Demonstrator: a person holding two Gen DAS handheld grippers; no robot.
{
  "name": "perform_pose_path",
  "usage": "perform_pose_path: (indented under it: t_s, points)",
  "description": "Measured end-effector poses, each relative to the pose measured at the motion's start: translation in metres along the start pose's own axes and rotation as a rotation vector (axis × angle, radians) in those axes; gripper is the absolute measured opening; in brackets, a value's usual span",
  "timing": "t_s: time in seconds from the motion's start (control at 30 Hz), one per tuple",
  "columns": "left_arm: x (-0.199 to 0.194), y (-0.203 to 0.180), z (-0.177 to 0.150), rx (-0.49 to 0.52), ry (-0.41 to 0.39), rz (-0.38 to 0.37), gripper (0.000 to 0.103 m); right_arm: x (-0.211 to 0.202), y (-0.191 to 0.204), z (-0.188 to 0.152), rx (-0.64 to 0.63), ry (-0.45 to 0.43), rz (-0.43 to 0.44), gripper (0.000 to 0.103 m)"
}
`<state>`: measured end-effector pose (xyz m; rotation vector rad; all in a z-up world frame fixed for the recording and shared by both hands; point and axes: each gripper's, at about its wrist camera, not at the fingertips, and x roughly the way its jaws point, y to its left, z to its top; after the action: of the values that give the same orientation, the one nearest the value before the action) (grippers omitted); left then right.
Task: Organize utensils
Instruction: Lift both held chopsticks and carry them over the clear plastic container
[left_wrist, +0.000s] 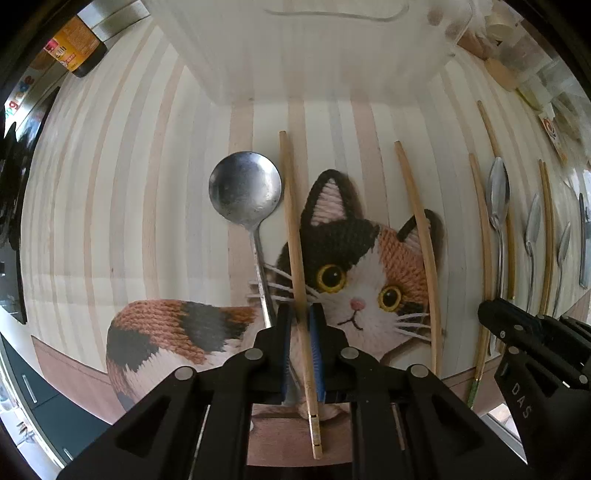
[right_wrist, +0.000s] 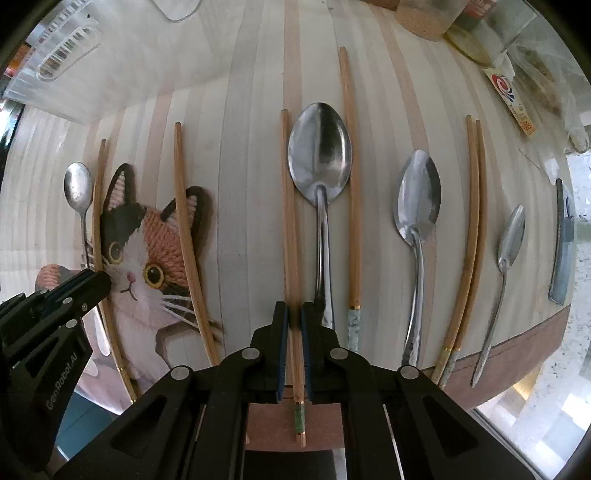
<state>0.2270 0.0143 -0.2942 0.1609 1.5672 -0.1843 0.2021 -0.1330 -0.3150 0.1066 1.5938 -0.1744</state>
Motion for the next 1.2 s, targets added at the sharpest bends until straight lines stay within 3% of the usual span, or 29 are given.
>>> perform_pose_path:
  t_s: [0.5, 0.83, 1.03, 1.2]
  points:
    - [-0.012, -0.031, -0.008, 0.013, -0.035, 0.005, 0.004, -0.002, -0.011, -0.007, 0.039, -0.018, 0.023, 0.007]
    - [-0.089, -0.035, -0.008, 0.002, -0.192, -0.003, 0.004, -0.067, -0.028, -0.007, 0.071, -0.115, 0.181, 0.007]
    - [-0.121, -0.029, 0.002, -0.043, -0.194, -0.112, 0.004, -0.111, -0.046, 0.009, 0.078, -0.180, 0.242, 0.007]
    - [-0.149, -0.024, 0.002, -0.024, -0.249, -0.113, 0.004, -0.147, -0.053, 0.028, 0.076, -0.244, 0.273, 0.007]
